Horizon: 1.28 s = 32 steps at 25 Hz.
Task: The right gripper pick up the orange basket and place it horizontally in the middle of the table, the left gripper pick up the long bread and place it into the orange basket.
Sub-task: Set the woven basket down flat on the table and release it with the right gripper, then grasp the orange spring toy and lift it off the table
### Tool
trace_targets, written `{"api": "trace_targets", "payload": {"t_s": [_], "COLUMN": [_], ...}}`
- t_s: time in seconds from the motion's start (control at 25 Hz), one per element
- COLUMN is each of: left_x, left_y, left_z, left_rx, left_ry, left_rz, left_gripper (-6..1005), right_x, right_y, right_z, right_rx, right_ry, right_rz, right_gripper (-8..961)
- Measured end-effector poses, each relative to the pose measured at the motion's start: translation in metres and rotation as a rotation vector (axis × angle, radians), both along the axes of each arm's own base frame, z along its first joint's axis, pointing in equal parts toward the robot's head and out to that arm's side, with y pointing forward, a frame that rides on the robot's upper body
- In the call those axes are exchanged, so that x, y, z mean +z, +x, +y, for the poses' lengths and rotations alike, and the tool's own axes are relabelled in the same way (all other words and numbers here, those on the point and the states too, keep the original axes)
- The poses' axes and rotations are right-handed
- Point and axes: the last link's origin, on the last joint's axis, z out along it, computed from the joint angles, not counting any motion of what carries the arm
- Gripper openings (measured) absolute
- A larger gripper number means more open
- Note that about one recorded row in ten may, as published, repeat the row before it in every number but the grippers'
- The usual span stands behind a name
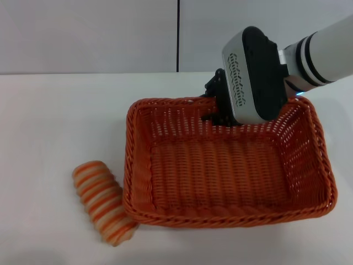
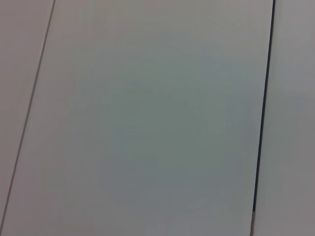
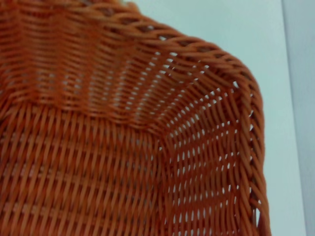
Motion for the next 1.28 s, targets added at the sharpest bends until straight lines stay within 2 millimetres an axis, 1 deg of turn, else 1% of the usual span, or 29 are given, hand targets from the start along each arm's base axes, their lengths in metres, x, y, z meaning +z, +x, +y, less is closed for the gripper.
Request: {"api": "trace_targets", "payload": {"t_s": [0.12,0.32,0.44,0.6,0.68,0.76,0.8,0.84,0.92,0.96,1.0,1.04,1.12,1.16,1.2,1.24,1.28], "left_x": [0.0,0.0,0.0,0.001,0.002,0.005,0.009,0.013,0.022,0.022,0.03,0.04,0.06,0.06,0.065,0.078,0.082], "left_y": [0.001,0.002,0.003,0.003,0.004,0.004,0.004,0.004,0.005,0.005,0.006,0.008,0.017,0.017,0.02,0.03,0.034], "left_z": [0.003,0.008,0.01,0.011,0.011,0.01,0.01,0.011,0.013,0.013,0.017,0.022,0.033,0.033,0.036,0.044,0.048], "left_rx": [-0.005,-0.016,-0.021,-0.025,-0.034,-0.052,-0.063,-0.08,-0.12,-0.12,-0.151,-0.186,-0.239,-0.239,-0.25,-0.272,-0.277], "left_ry": [0.0,-0.001,-0.001,-0.004,-0.01,-0.016,-0.022,-0.037,-0.081,-0.081,-0.126,-0.185,-0.296,-0.296,-0.327,-0.435,-0.479], "left_rz": [0.0,0.0,0.001,0.006,0.015,0.015,0.008,-0.004,-0.027,-0.027,-0.045,-0.06,-0.08,-0.08,-0.083,-0.092,-0.084], "left_gripper": [825,825,825,824,824,824,824,824,824,823,823,823,823,823,823,823,823], "right_x": [0.002,0.004,0.009,0.02,0.03,0.043,0.062,0.062,0.083,0.092,0.11,0.11,0.126,0.134,0.146,0.151,0.151], "right_y": [-0.002,-0.002,-0.003,-0.013,-0.019,-0.024,-0.03,-0.03,-0.033,-0.032,-0.027,-0.027,-0.019,-0.013,-0.001,0.006,0.006], "right_z": [-0.001,-0.004,-0.007,-0.015,-0.02,-0.024,-0.03,-0.03,-0.037,-0.04,-0.047,-0.047,-0.053,-0.057,-0.062,-0.064,-0.064], "right_rx": [-0.019,-0.056,-0.062,-0.068,-0.081,-0.098,-0.117,-0.117,-0.142,-0.156,-0.189,-0.189,-0.224,-0.244,-0.274,-0.293,-0.293], "right_ry": [0.004,0.012,0.027,0.037,0.036,0.045,0.065,0.065,0.08,0.087,0.107,0.107,0.128,0.143,0.17,0.184,0.184], "right_rz": [0.022,0.043,0.069,0.154,0.225,0.307,0.414,0.414,0.538,0.598,0.713,0.713,0.817,0.872,0.949,0.99,0.99], "right_gripper": [283,484,515,545,545,545,545,545,545,545,545,545,545,545,545,545,545]}}
